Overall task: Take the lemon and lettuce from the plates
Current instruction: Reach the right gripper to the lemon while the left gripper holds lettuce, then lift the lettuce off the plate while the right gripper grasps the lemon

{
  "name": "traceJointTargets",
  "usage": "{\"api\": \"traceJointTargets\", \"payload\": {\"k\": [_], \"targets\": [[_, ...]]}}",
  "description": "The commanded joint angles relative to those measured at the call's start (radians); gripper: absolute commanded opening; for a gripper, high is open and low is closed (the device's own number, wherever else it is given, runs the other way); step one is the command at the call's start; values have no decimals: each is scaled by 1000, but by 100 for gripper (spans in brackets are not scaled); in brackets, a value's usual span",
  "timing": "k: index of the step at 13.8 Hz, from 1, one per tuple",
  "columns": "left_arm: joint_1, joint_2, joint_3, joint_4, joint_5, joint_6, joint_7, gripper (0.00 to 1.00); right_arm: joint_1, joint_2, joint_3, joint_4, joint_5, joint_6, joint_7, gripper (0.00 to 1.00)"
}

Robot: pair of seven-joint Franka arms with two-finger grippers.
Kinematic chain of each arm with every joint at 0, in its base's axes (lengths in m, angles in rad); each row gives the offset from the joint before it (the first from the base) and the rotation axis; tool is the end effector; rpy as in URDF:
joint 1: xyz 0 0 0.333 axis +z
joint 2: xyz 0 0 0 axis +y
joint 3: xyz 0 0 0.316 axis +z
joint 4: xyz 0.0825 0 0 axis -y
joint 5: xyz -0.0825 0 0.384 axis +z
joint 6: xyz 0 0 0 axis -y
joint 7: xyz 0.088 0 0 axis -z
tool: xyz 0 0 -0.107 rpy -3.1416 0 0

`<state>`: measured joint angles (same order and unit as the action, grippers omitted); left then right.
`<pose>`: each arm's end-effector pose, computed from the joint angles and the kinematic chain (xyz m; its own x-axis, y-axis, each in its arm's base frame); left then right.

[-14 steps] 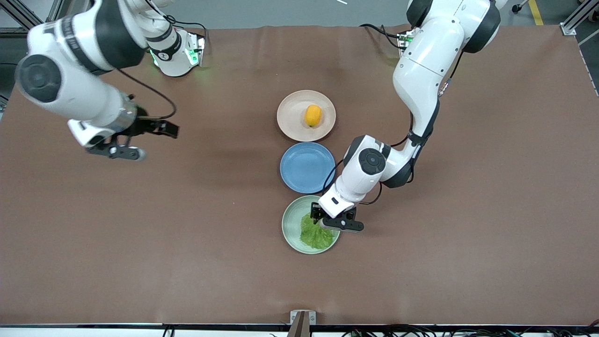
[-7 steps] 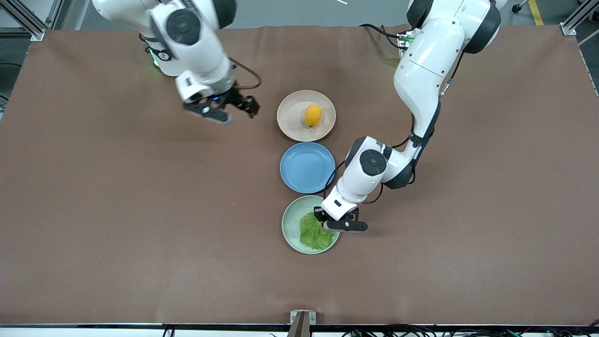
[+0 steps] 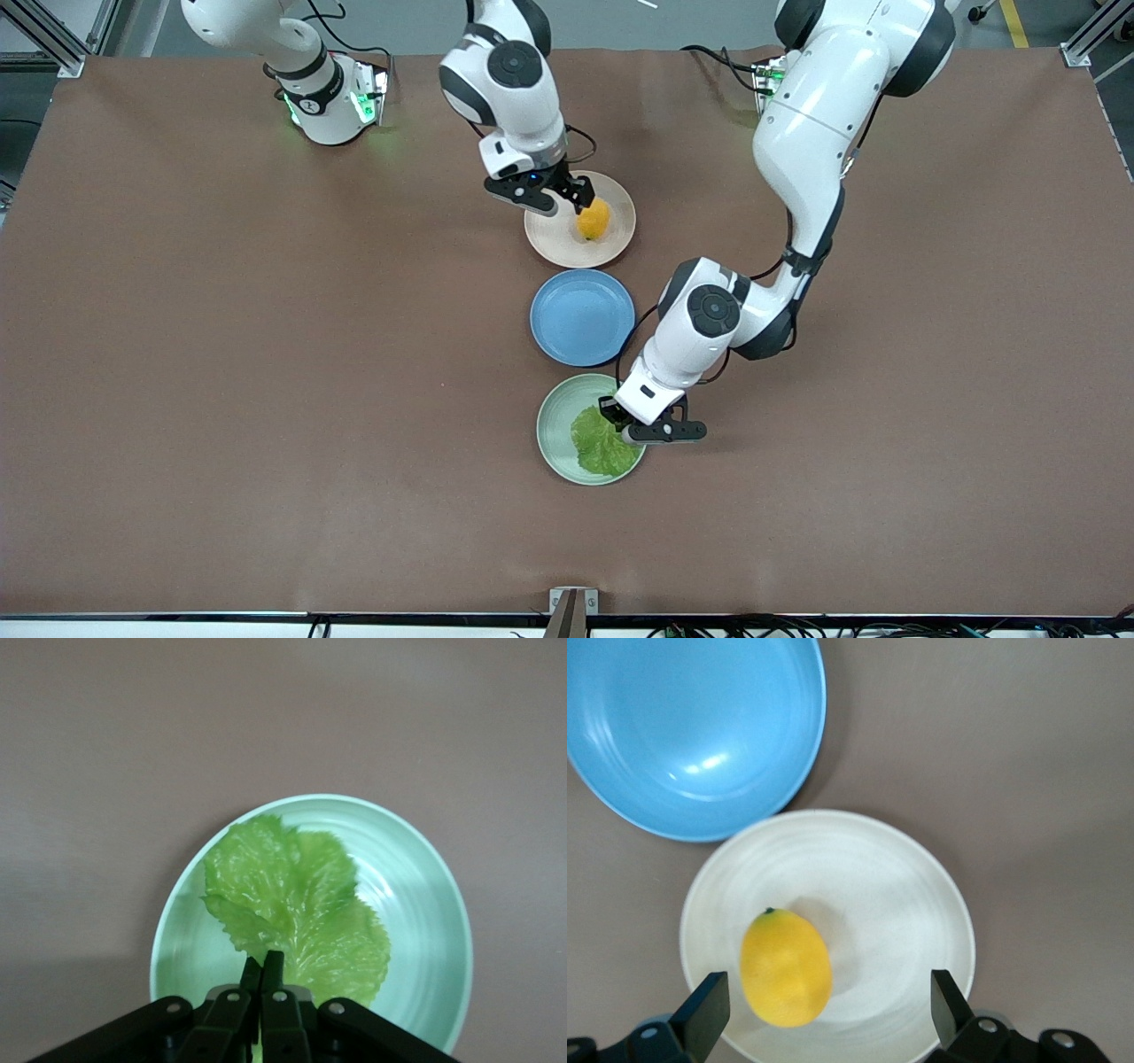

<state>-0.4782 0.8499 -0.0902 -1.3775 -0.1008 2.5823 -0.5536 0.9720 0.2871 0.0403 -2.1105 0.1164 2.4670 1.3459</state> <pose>0.6558 -0.3962 0.2424 0.9681 0.1344 0.2114 0.0657 -0.9506 0.3035 0.3103 0.4954 0.2855 0.9102 -0.4076 -0.0732 -0.4128 -0.9070 -0.0834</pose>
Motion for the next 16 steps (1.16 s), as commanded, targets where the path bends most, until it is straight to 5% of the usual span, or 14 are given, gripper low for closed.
{"api": "traceJointTargets", "payload": {"k": [1, 5, 7, 11, 14, 16], "targets": [[62, -165, -13, -23, -17, -163, -22, 0, 54, 104, -20, 98, -12, -3, 15, 100], [186, -349, -10, -37, -94, -488, 1, 0, 85, 178, -23, 168, -87, 3, 97, 100], [263, -423, -10, -130, -94, -530, 3, 0, 108, 213, -25, 185, -127, 30, 128, 100], [386, -538, -10, -406, -91, -489, 105, 0, 109, 257, -25, 188, -172, 72, 130, 100], [423, -595, -11, -640, -89, -303, 147, 0, 109, 261, -25, 190, -176, 73, 130, 100], [423, -601, -11, -765, -89, -176, 190, 0, 109, 267, -25, 190, -195, 72, 130, 86]]}}
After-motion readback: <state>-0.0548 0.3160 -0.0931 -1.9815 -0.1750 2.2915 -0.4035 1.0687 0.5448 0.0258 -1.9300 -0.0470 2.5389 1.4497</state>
